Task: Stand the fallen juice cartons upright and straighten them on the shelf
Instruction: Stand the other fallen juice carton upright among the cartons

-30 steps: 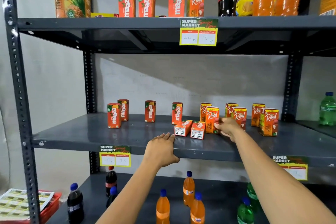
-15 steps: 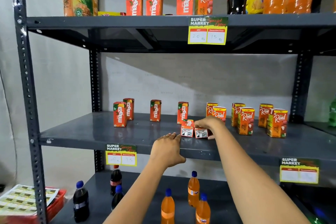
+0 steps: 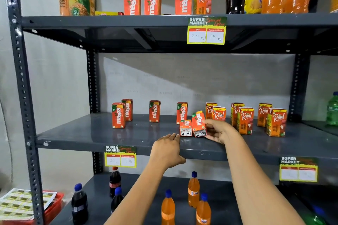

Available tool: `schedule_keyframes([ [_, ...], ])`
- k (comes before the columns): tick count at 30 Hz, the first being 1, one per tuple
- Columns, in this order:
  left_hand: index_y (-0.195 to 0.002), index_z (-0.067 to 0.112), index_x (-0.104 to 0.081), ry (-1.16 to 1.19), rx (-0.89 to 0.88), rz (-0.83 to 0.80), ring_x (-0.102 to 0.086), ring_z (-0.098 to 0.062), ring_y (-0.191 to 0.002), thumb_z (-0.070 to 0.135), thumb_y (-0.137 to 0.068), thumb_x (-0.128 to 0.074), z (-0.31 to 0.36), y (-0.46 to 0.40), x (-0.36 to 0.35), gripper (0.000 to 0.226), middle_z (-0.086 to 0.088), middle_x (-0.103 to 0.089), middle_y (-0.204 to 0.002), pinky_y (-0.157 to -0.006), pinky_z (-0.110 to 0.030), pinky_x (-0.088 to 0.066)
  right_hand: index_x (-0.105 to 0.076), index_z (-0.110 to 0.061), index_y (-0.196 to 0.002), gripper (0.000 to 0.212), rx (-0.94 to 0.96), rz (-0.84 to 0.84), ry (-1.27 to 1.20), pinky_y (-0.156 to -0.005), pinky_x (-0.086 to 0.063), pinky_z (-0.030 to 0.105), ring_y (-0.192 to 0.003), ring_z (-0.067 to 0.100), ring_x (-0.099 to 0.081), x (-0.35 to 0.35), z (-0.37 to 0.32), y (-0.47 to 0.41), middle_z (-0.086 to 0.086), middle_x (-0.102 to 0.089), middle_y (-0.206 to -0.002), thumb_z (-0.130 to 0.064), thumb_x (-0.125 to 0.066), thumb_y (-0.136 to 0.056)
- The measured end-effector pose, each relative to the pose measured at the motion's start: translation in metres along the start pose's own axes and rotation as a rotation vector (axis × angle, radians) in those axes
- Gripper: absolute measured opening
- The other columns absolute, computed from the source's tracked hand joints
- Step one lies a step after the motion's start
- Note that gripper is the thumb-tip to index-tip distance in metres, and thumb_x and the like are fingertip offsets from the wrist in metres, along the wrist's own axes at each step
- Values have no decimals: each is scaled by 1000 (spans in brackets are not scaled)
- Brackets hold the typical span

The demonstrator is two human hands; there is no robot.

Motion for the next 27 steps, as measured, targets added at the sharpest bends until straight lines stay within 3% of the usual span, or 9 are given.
schedule_keyframes([
  [2,-151,18,-27,3,6,7,-33,-19,-140,55,-80,-63,0,0,0,88,-1,-32,-156,-109,-38,-36,-59,-12,-99,24,84,-31,-153,-79,-55,36,-110,23,-61,0,1,1,11,-66,-118,-16,-73,-81],
  [4,-151,17,-27,3,9,15,-34,-19,-140,55,-79,-63,0,0,1,89,-1,-33,-155,-108,-38,-37,-58,-14,-94,19,160,-93,-289,-88,-51,39,-111,23,-59,-3,2,5,10,-65,-115,-14,-72,-82],
  [8,-150,17,-29,-8,9,19,-35,-19,-139,55,-80,-62,0,1,2,86,-1,-34,-155,-107,-38,-38,-62,-14,-96,10,259,-238,-490,-89,-51,37,-103,22,-63,-12,4,18,9,-68,-107,-13,-64,-87],
  [10,-150,17,-30,-4,14,27,-36,-19,-138,55,-79,-62,1,2,2,86,-1,-35,-154,-107,-37,-38,-61,-14,-95,28,301,-326,-545,-80,-56,33,-90,20,-70,-13,3,27,8,-73,-94,-20,-78,-72],
  [13,-149,18,-32,5,21,49,-39,-18,-136,54,-79,-62,2,3,2,84,0,-37,-153,-105,-36,-40,-64,-16,-96,78,353,-450,-557,-66,-62,29,-80,16,-75,-11,4,34,5,-78,-85,-32,-96,-28],
  [15,-148,18,-34,9,28,51,-41,-19,-135,54,-78,-62,2,4,3,83,0,-39,-152,-104,-36,-41,-63,-17,-99,87,375,-472,-580,-65,-61,28,-79,16,-75,-8,7,32,3,-78,-85,-35,-97,-21],
  [23,-147,17,-33,8,-40,18,-36,-20,-138,54,-80,-62,0,7,7,82,-1,-35,-154,-106,-37,-39,-63,-18,-99,88,402,-475,-584,-67,-61,28,-81,16,-75,-8,9,32,2,-78,-85,-37,-97,-19],
  [27,-153,14,-18,-110,-117,-77,-18,-23,-145,59,-83,-59,-31,12,17,93,-5,-15,-161,-118,-39,-12,-65,-15,-99,59,377,-470,-487,-73,-60,31,-83,14,-75,-20,3,28,4,-76,-92,-30,-87,-47],
])
Point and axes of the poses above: each hand's wrist, its own y-axis away from the middle knuckle, its own x-axis out of the back of the hand, z = x × y, the point moved 3 cm from there along -y, towards the middle knuckle
